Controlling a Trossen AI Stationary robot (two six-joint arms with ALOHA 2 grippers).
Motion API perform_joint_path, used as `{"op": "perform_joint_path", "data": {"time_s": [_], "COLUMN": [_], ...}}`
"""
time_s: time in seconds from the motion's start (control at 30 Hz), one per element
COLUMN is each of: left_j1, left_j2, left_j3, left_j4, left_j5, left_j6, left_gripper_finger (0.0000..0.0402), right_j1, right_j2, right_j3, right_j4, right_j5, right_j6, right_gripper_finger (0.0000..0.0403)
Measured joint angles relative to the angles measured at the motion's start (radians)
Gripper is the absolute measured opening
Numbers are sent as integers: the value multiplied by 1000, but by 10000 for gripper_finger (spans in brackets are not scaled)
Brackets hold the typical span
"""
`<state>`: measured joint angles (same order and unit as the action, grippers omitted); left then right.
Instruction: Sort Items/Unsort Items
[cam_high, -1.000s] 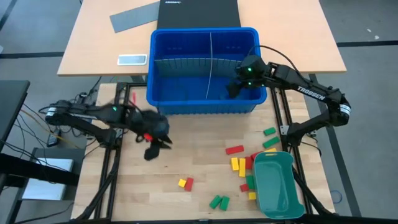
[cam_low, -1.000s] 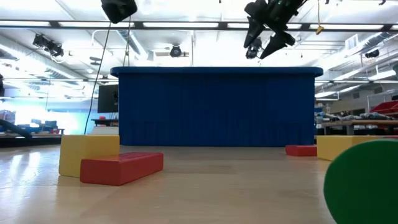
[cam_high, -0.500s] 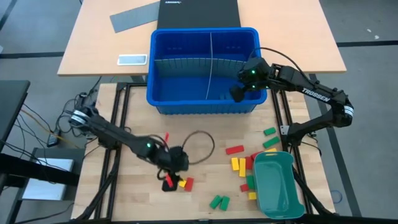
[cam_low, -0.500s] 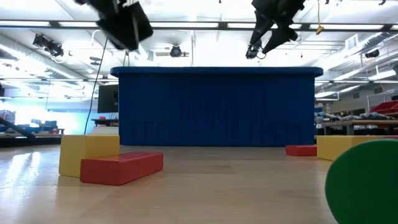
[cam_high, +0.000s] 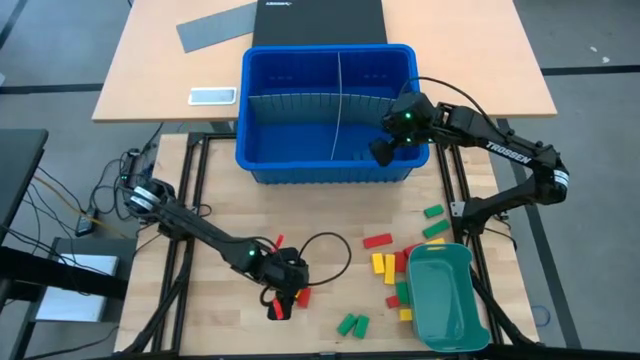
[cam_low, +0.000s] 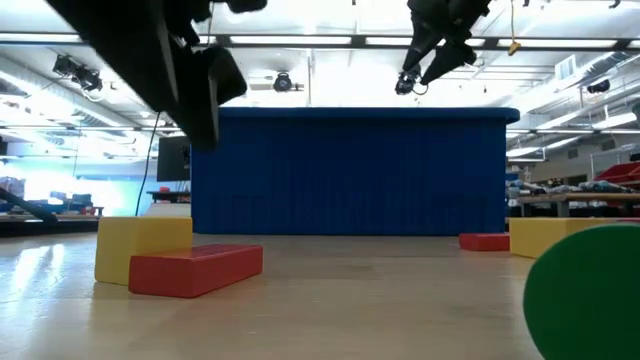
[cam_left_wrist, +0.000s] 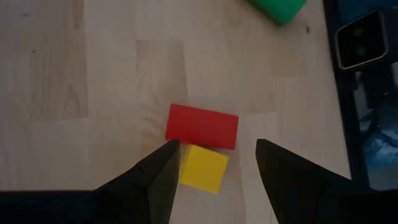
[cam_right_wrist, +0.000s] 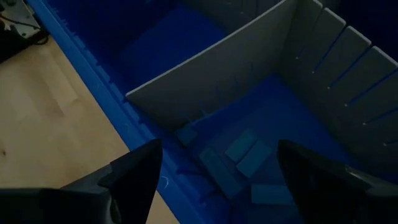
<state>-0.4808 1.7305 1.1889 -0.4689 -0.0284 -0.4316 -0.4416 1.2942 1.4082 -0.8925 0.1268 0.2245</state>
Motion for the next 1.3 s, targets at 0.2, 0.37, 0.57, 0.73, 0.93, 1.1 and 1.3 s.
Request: {"op": "perform_joint_path", "data": {"time_s": [0.2, 0.37, 0.57, 0.73, 0.93, 1.1, 1.3], "left_j1": [-4, -19, -19, -24, -23, -23, 3], "left_j2": [46, 105, 168, 172, 160, 96, -39], "left_j3": [0, 0, -4, -2, 3, 21, 134], "left_j4": [-9, 1, 6, 7, -106, -245, -588], "left_j5": [47, 34, 19, 25, 0, 19, -22], "left_j6": [6, 39, 37, 39, 39, 52, 89], "left_gripper_finger": [219, 219, 219, 210, 138, 130, 130], "right_j1": [0, 0, 0, 0, 0, 0, 0], "right_j2": [0, 0, 0, 0, 0, 0, 0], "right_j3": [0, 0, 0, 0, 0, 0, 0], "right_j4": [0, -1, -2, 0, 4, 21, 60], "right_j5": [-18, -18, -18, -18, -18, -17, -17], "right_j6": [0, 0, 0, 7, 8, 8, 7], "right_gripper_finger": [318, 318, 318, 318, 318, 318, 318]}}
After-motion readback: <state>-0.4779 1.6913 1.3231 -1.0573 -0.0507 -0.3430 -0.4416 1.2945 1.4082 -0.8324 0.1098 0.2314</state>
